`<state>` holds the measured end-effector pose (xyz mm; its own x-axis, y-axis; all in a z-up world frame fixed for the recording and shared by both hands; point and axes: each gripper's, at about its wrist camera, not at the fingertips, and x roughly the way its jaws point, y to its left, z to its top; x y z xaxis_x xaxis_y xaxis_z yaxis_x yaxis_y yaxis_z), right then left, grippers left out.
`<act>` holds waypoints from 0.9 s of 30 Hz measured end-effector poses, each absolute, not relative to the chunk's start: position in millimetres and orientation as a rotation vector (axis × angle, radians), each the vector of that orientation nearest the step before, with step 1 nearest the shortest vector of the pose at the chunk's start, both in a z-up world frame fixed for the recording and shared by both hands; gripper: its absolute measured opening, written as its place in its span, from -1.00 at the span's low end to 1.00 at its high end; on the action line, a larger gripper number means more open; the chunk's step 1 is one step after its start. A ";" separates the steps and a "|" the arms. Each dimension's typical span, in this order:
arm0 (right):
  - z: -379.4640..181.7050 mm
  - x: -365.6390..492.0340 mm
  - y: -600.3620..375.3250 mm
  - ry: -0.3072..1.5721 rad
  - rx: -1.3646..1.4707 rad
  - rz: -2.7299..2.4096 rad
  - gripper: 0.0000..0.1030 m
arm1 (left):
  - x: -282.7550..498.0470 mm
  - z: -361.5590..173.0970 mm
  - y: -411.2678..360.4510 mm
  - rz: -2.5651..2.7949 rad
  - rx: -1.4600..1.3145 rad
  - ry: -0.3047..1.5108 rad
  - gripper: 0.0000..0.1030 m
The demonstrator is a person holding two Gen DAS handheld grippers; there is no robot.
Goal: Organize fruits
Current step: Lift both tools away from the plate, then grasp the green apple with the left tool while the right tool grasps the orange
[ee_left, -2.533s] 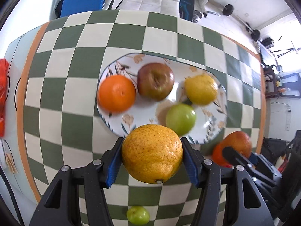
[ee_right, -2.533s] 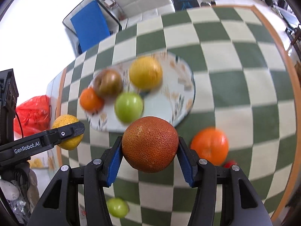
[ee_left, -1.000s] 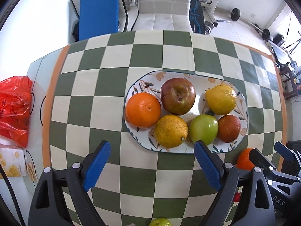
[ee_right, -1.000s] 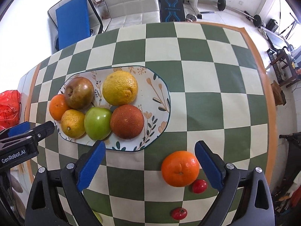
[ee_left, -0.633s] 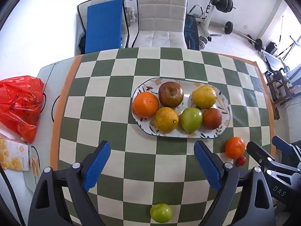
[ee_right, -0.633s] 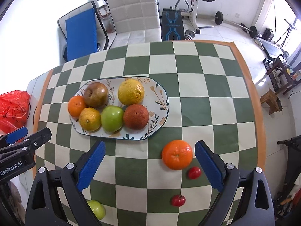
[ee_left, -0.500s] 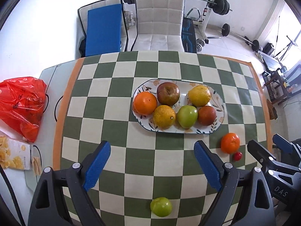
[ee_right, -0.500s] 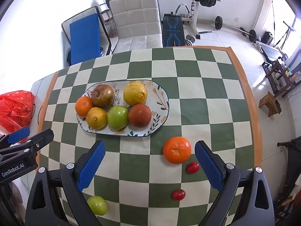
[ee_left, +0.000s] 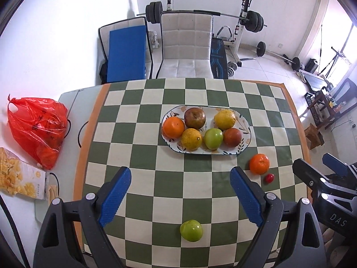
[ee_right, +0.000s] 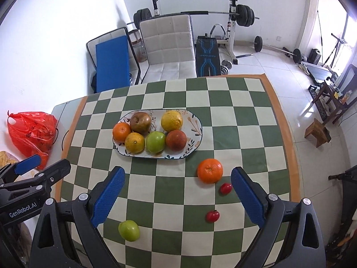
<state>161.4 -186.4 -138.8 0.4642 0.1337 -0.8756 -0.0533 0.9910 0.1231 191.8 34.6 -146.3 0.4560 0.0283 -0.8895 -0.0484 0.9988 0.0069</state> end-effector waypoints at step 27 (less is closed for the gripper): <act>-270.1 150.5 -241.6 1.401 0.283 0.082 0.90 | 164.9 -359.3 13.6 0.003 -0.120 1.753 1.00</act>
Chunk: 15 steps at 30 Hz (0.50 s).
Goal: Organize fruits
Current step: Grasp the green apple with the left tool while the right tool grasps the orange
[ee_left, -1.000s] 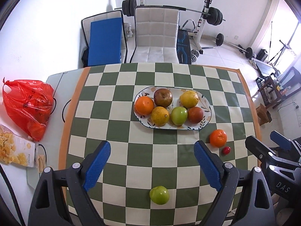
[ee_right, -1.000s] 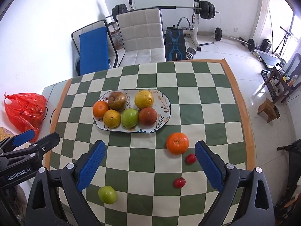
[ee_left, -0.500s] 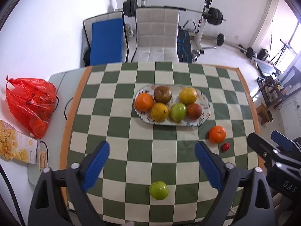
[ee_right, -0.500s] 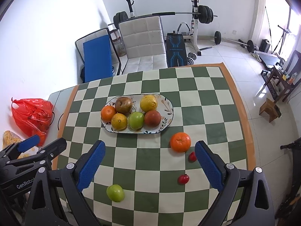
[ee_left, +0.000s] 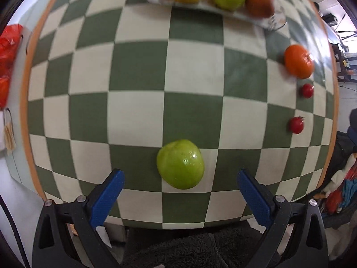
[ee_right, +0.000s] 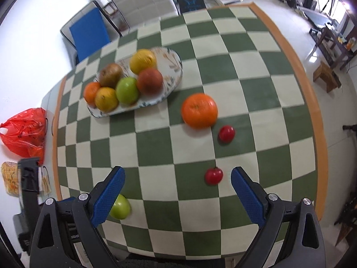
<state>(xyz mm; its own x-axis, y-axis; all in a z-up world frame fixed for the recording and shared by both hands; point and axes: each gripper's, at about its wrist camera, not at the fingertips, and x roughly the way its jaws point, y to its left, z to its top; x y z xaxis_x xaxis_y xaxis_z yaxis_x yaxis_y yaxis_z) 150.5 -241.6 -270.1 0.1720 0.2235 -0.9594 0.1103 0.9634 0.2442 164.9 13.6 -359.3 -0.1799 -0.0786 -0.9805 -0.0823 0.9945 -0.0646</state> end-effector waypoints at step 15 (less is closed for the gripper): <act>-313.6 186.6 -251.1 1.476 0.254 0.080 0.90 | 174.2 -393.1 10.2 0.038 -0.154 1.759 0.06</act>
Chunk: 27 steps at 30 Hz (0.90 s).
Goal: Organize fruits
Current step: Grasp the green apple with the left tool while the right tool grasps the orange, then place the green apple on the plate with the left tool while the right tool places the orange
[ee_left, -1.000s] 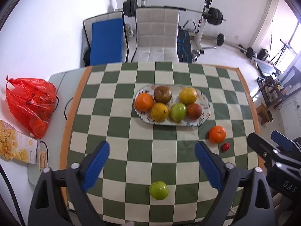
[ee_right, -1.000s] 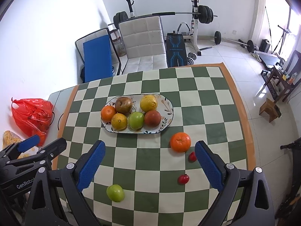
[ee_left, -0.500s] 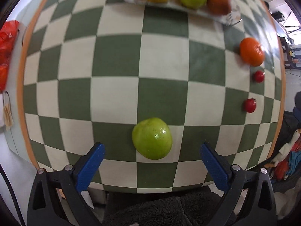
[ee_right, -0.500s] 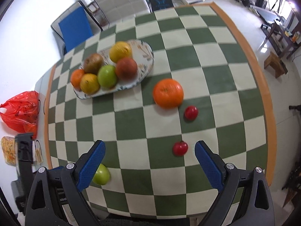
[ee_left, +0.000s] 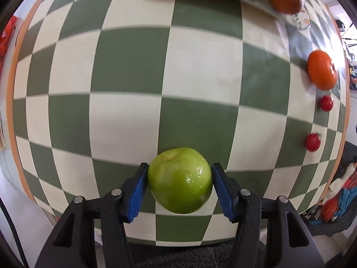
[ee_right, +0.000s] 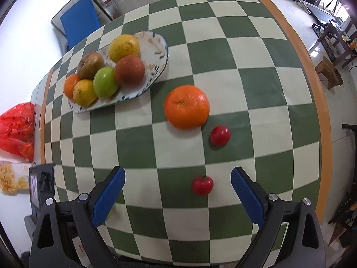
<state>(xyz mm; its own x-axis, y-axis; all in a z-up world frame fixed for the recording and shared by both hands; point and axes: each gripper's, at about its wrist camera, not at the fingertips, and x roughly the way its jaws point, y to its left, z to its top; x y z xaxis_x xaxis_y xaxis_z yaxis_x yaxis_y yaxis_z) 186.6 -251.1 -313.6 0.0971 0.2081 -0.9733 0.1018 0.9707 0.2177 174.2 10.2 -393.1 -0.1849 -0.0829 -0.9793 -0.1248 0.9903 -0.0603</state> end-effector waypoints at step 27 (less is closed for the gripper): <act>-398.5 211.8 -158.0 1.663 0.066 0.282 0.32 | 234.8 -392.5 6.7 0.015 -0.161 1.700 0.06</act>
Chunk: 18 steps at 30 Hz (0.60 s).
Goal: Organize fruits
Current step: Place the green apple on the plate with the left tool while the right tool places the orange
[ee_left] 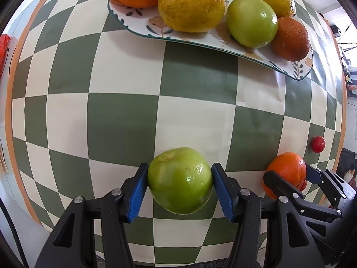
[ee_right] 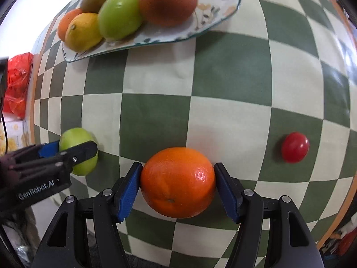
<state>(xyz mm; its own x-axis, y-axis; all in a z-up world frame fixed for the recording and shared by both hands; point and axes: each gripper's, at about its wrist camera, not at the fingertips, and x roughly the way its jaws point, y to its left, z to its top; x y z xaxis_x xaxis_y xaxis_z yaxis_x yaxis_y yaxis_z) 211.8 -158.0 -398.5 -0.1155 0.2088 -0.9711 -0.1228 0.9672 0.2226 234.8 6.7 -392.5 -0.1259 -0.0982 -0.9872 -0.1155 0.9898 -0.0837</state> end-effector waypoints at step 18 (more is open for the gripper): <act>-343.4 245.6 -203.7 1.533 0.394 0.308 0.31 | 300.0 -283.0 13.0 -0.125 -0.287 1.515 0.06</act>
<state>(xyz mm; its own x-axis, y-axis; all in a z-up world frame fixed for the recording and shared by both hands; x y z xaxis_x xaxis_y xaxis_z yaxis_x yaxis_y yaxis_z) 245.6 -203.7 -343.4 0.0204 0.4324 -0.9014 0.0512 0.9000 0.4329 300.0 13.0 -283.0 0.0574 -0.2582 -0.9644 -0.0970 0.9600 -0.2628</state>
